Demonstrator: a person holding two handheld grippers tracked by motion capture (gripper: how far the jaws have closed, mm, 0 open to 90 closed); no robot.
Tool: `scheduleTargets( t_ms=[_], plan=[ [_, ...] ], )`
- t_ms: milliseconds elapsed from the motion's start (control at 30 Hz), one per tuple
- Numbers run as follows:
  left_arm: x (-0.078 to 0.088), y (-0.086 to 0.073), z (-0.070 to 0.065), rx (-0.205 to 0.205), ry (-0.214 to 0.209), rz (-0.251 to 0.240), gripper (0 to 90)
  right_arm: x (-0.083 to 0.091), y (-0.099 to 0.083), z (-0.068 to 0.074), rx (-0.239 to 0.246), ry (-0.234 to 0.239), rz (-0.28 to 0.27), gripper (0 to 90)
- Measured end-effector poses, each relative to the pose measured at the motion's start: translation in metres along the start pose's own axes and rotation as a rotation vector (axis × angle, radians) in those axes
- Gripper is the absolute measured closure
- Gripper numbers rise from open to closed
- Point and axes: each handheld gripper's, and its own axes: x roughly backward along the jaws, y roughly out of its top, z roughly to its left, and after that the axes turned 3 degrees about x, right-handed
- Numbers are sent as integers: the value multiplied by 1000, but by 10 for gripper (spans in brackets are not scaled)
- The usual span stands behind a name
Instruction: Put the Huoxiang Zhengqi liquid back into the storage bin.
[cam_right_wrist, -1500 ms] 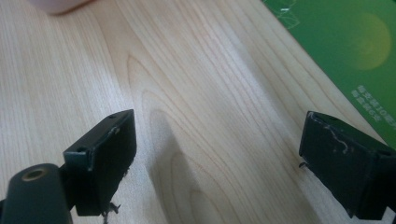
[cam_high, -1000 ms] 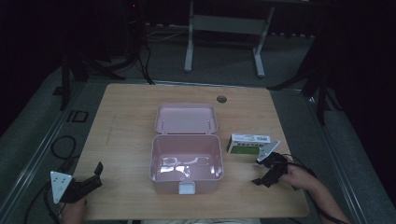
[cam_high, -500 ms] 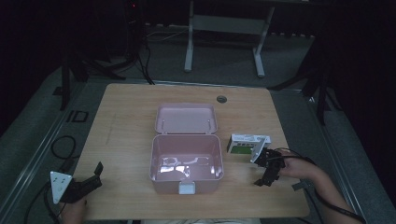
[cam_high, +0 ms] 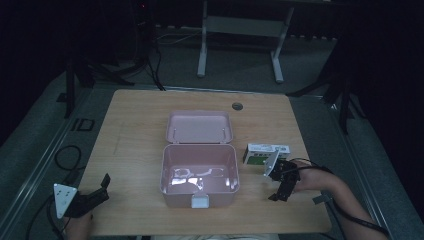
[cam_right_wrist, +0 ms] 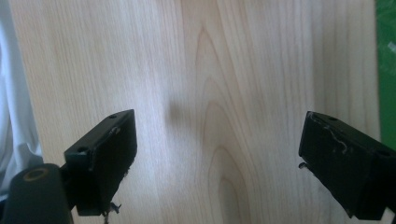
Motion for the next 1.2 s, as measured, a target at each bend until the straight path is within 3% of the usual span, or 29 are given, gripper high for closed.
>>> scheduleTargets(
  t_ms=[300, 433, 500, 667, 900, 1200],
  plan=[
    [0, 0, 0, 0, 0, 1, 2, 26, 10, 1, 52, -4, -67, 130],
    [0, 0, 0, 0, 0, 0, 2, 33, 13, -3, 59, -8, -53, 148],
    [0, 0, 0, 2, 0, 1, 2, 40, 15, -7, 71, -14, -29, 164],
    [0, 0, 0, 2, -1, 0, 2, 52, 19, -15, 76, -32, -33, 187],
    [0, 0, 0, 0, -1, 0, 2, 80, 23, -34, 93, -116, -63, 266],
    [0, 0, 0, 1, -3, 0, 2, 86, 24, -60, 65, -138, -40, 304]
  ],
)
